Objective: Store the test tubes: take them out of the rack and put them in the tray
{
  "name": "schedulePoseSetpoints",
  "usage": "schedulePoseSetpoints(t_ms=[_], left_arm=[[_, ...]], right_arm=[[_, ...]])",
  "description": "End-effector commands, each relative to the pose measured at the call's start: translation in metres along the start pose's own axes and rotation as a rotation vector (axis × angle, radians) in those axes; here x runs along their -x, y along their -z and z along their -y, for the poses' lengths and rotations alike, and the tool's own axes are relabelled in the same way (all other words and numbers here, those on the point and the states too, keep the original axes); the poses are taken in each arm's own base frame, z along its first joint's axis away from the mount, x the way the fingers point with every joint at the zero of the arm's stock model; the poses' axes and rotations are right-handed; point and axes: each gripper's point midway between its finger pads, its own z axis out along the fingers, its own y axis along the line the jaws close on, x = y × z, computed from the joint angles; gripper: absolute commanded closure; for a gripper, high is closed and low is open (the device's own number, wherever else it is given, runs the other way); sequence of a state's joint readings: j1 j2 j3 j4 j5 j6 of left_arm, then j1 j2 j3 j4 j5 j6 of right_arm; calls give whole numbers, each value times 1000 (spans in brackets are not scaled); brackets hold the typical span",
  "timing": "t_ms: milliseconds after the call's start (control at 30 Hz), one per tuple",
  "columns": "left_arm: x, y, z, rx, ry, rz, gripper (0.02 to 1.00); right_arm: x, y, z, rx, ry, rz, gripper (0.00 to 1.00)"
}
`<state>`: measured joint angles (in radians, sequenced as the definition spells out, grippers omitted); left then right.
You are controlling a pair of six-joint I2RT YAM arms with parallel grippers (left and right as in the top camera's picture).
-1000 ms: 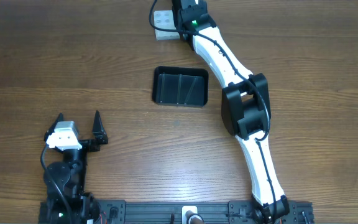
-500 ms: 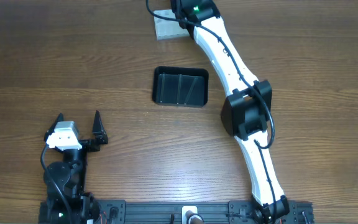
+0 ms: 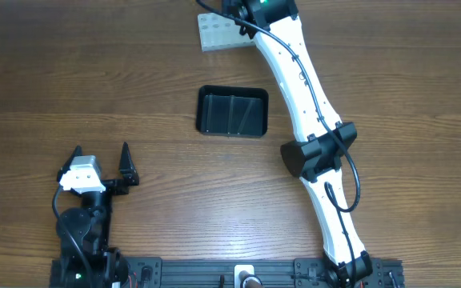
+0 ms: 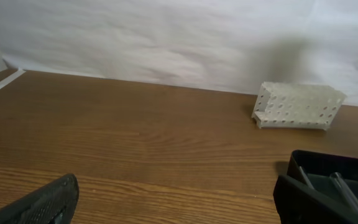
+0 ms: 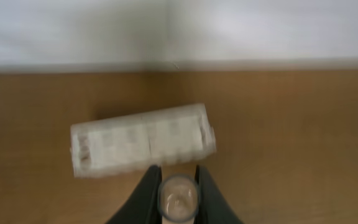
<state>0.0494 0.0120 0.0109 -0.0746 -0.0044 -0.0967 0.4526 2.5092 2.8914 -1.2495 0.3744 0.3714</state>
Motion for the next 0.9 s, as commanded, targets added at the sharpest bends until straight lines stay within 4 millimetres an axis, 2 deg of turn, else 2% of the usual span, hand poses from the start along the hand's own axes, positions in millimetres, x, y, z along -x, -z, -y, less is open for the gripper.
schedulePoseSetpoints(t_ms=[33,167,433,533,900], left_arm=[[-1,0,-2,7,-14,2,20],[-1,0,-2,7,-14,2,23],[-1,0,-2,7,-14,2,23],[-1,0,-2,7,-14,2,23],[-1,0,-2,7,-14,2,20]], right_arm=[[-37,1,-5,22,-155,-154,919],[-72,5,-2,2,-188,-300,915],[-123,4,-7,32,-176,-531,928],[-141,-1,-5,9,-162,-593,925],[-174,-12,-2,-46,-124,-690,917]])
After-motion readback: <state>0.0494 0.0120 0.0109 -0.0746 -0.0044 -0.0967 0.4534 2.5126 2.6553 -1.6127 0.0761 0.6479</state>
